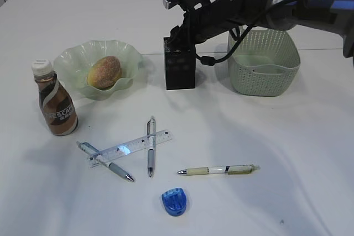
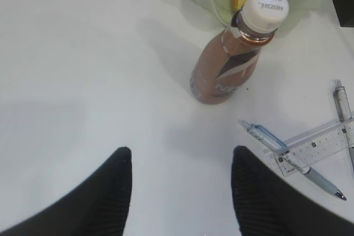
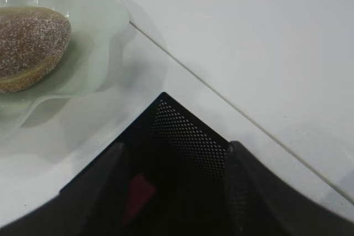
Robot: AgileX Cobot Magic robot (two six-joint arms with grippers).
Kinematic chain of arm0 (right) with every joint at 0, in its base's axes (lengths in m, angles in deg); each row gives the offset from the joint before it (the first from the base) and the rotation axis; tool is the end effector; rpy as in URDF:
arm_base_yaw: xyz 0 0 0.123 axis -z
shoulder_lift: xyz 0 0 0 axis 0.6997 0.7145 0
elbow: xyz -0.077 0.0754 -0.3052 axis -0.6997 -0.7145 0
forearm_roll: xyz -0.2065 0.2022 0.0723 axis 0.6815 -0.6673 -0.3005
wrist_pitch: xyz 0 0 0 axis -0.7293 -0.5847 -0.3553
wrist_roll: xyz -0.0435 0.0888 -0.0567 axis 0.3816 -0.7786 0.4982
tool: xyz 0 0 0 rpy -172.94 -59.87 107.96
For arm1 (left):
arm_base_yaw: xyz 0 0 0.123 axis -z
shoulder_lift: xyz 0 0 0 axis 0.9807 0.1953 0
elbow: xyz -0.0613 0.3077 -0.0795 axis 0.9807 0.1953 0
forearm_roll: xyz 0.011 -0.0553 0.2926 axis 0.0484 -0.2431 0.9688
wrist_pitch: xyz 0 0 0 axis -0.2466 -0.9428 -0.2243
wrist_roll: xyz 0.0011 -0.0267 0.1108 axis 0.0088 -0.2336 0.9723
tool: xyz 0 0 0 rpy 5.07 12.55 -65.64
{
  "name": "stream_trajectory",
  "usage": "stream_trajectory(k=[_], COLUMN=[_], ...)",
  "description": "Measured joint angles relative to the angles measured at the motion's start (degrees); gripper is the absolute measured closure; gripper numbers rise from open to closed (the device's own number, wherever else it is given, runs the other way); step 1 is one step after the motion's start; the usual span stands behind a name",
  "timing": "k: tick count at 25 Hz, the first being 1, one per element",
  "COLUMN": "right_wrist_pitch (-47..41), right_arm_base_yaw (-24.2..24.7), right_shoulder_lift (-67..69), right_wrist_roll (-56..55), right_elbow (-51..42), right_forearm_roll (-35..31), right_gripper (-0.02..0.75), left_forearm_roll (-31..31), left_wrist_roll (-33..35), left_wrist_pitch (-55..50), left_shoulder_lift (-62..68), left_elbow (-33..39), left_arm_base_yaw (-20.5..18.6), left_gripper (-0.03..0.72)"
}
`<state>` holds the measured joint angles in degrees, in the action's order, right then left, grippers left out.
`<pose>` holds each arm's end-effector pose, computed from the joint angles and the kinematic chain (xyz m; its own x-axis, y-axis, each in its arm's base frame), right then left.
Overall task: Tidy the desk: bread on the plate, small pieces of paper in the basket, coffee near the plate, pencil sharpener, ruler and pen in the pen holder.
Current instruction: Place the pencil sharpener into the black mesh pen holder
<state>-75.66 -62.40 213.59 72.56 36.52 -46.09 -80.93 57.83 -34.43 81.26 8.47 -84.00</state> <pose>0.6028 0.2165 0.1921 -0.3713 -0.5098 -0.7761 -0.6189 0.7590 -0.2025 0.2466 0.0057 0.2861 -0.7009 -0.2015 -0.6842 -0.0844 0.9759 -0.2010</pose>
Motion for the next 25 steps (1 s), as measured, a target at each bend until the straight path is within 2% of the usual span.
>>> stream_trajectory(k=[6,13,17,20,25], right_wrist_pitch=[-0.35,-6.52,-11.33,-18.16,-27.32], right_arm_base_yaw=[0.00,0.05,0.05,0.05,0.05], right_shoulder_lift=[-0.37,-5.24,-8.24,-11.81,-16.34], right_wrist_roll=[0.00,0.00,0.00,-1.11,-11.88], right_elbow=[0.00,0.00,0.00,0.00,0.00], right_forearm_roll=[-0.31,-0.33,-0.33,0.44,7.11], right_gripper=[0.298,0.298,0.299,0.299,0.299], left_forearm_roll=[0.00,0.00,0.00,0.00,-0.31], left_wrist_roll=[0.00,0.00,0.00,0.00,0.00], left_wrist_pitch=[0.00,-0.39,-1.29,-1.64,-3.37], left_shoulder_lift=[0.00,0.00,0.00,0.00,0.00], left_elbow=[0.00,0.00,0.00,0.00,0.00], left_arm_base_yaw=[0.00,0.00,0.00,0.00,0.00], left_gripper=[0.287,0.287,0.287,0.288,0.288])
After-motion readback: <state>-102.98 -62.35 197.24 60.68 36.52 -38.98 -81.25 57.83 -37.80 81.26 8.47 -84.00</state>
